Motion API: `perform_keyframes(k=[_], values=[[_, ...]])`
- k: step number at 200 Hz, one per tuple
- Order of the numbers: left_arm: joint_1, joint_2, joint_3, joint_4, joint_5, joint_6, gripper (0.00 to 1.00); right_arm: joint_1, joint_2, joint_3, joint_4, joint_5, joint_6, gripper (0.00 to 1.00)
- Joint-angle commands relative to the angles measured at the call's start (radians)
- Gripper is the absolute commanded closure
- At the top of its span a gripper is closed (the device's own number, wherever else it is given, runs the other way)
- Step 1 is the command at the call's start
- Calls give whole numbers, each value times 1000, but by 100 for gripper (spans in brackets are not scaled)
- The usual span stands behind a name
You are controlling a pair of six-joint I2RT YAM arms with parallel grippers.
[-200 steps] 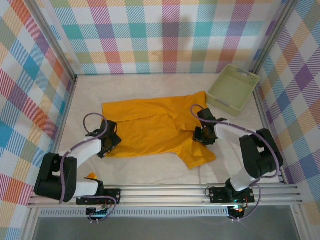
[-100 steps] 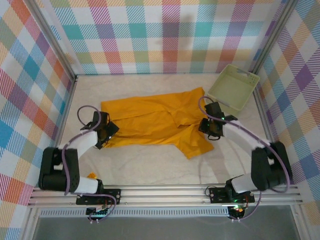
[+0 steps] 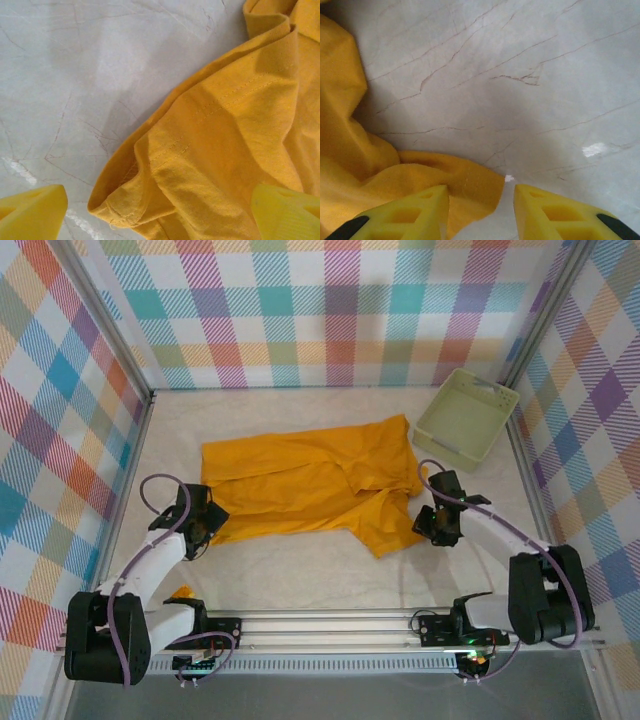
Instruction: Fold the inside-out t-shirt
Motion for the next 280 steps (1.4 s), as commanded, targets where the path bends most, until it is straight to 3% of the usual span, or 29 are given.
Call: perform_keyframes(k=[1, 31, 77, 175, 251, 280], values=[[9, -31, -14, -41, -41, -30, 6, -2, 57, 30, 30, -48, 20, 61], [29, -50, -33, -68, -70, -59, 6, -2, 99, 46, 25, -44, 19, 66], [62, -5, -50, -56, -49, -77, 7, 1, 17, 46, -1, 12, 5, 100], [61, 136, -51, 39, 54, -71, 51, 4, -108, 59, -40, 53, -25, 100], [62, 240, -55, 160, 170, -49, 69, 4, -153, 80, -57, 65, -29, 100], [63, 246, -49, 161, 188, -37, 82, 4, -165, 98, -63, 70, -38, 100]])
